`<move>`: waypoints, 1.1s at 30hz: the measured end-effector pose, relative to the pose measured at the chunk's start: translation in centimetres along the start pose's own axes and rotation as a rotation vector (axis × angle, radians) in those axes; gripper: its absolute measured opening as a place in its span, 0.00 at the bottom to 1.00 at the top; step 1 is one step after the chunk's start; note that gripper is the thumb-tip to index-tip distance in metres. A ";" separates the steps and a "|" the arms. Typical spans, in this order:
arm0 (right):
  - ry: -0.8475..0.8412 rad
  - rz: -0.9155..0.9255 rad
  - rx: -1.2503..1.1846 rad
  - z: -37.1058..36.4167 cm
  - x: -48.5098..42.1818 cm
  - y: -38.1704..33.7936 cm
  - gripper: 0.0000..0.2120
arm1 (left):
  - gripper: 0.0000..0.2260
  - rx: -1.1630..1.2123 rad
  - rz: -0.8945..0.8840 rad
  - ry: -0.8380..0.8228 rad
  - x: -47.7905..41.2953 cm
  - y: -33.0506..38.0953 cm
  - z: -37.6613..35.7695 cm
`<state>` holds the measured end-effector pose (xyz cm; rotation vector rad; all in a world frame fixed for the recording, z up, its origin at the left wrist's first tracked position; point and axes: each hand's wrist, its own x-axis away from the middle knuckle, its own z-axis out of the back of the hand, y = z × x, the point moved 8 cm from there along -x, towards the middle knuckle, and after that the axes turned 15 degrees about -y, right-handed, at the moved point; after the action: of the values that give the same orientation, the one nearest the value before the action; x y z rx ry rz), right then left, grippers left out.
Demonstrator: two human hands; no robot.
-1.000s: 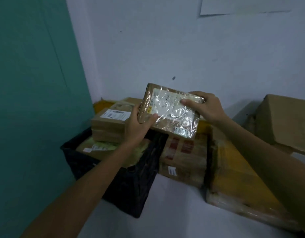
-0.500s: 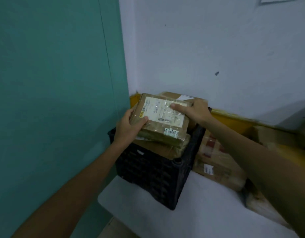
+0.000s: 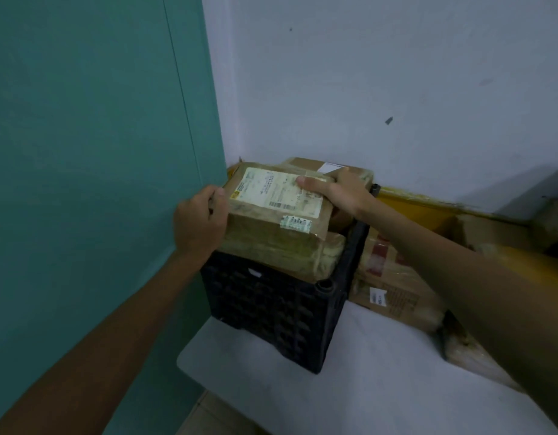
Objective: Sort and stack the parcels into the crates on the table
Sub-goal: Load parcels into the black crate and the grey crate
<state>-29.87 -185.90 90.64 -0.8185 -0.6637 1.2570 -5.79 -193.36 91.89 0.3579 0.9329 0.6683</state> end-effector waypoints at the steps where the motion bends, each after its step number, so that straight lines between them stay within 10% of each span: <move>1: -0.013 -0.007 -0.004 -0.4 -0.1 -0.1 0.25 | 0.19 -0.013 -0.006 0.000 -0.1 -0.3 0.2; 13: 0.200 -0.065 0.245 -0.8 -1.6 2.7 0.33 | 0.21 0.241 0.324 -0.359 1.1 -5.1 -6.5; 25: 0.080 -0.208 0.250 -1.1 -1.0 6.9 0.34 | 0.31 -0.042 0.100 -0.504 0.7 -2.4 -8.3; 33: 0.503 -0.217 0.402 7.4 4.9 10.3 0.27 | 0.26 0.047 -0.244 -0.481 0.0 8.9 -12.4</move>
<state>-40.57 -178.80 86.23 -0.6671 -0.0826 0.8935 -19.39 -186.74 89.88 0.4161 0.5208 0.3139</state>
